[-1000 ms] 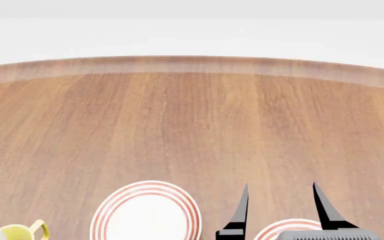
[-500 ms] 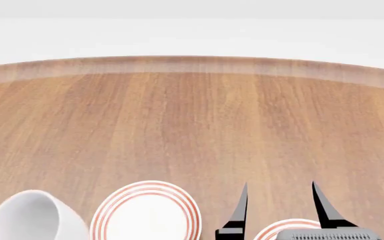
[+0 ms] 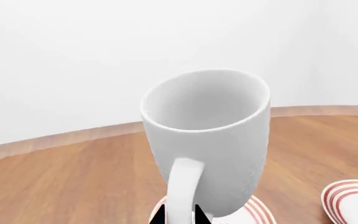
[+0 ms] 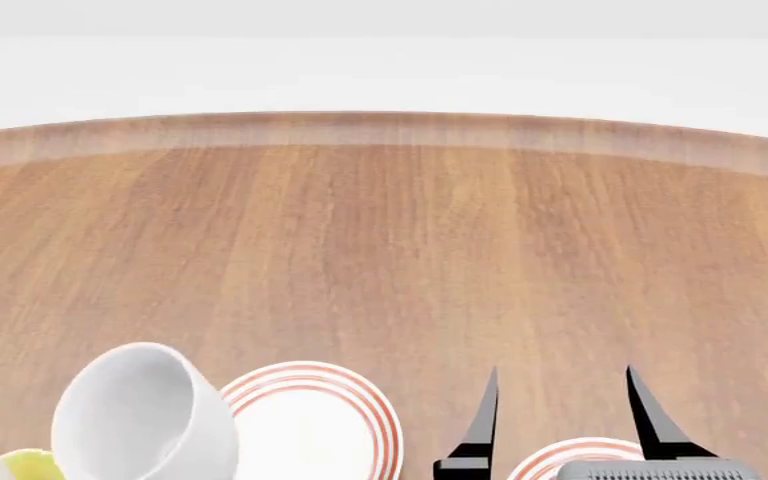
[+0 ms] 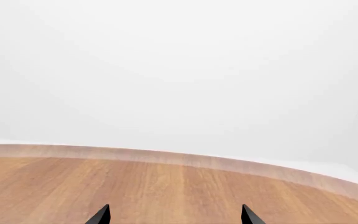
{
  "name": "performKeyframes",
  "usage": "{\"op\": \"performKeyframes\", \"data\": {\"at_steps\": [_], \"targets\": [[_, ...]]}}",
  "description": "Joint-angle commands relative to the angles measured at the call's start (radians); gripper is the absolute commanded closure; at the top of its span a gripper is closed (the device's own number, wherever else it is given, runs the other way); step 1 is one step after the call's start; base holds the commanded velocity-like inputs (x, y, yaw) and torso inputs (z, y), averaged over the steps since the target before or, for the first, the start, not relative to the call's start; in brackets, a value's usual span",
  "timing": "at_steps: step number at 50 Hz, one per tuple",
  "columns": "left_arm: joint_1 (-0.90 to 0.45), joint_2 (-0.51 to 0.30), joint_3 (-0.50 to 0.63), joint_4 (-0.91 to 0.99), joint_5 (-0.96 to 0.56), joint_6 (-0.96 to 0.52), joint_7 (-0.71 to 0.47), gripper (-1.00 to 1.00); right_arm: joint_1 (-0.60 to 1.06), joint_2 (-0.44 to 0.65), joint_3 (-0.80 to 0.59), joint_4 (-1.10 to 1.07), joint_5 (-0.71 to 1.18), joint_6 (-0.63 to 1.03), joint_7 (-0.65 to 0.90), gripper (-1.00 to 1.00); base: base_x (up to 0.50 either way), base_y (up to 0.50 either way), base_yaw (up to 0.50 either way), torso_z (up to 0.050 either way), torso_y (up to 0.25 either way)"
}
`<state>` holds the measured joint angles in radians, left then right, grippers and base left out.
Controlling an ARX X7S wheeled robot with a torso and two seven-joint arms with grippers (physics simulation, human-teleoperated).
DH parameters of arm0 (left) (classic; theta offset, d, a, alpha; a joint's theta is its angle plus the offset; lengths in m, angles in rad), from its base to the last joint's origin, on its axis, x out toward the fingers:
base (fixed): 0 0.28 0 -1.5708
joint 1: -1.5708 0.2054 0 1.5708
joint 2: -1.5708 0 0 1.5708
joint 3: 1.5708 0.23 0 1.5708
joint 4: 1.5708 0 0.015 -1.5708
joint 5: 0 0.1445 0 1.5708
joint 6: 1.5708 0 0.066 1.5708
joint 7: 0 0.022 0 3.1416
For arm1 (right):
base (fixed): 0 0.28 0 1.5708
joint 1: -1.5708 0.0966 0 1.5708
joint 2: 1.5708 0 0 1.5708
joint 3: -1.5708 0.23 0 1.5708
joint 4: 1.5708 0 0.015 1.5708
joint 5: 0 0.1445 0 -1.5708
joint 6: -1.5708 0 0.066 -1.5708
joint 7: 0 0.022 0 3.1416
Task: Put the white mug on the left plate.
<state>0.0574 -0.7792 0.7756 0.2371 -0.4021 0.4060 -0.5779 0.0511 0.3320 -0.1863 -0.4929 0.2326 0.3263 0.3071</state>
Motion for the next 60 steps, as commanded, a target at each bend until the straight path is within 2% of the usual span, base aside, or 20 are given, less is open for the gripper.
{"op": "performKeyframes", "data": {"at_steps": [1, 11, 16, 26, 60], "targets": [[-0.085, 0.047, 0.020, -0.041, -0.029, -0.057, 0.060, 1.00, 0.000, 0.001, -0.003, 0.002, 0.002, -0.003, 0.004, -1.00, 0.00, 0.00, 0.00, 0.000, 0.000], [-0.129, 0.088, 0.029, -0.089, -0.044, -0.091, 0.084, 1.00, -0.004, 0.004, 0.001, 0.005, 0.008, -0.011, 0.006, -1.00, 0.00, 0.00, 0.00, 0.000, 0.001], [-0.173, 0.163, 0.040, -0.182, -0.059, -0.113, 0.106, 1.00, -0.007, 0.007, 0.005, 0.004, 0.012, -0.015, 0.007, -1.00, 0.00, 0.00, 0.00, 0.000, 0.000], [-0.198, 0.249, 0.035, -0.275, -0.084, -0.142, 0.080, 1.00, -0.021, 0.009, 0.010, 0.019, 0.017, -0.038, 0.006, -1.00, 0.00, 0.00, 0.00, 0.000, 0.000], [-0.293, 0.338, 0.040, -0.399, -0.108, -0.187, 0.123, 1.00, -0.024, 0.021, 0.012, 0.021, 0.027, -0.048, 0.015, -1.00, 0.00, 0.00, 0.00, 0.000, 0.000]]}}
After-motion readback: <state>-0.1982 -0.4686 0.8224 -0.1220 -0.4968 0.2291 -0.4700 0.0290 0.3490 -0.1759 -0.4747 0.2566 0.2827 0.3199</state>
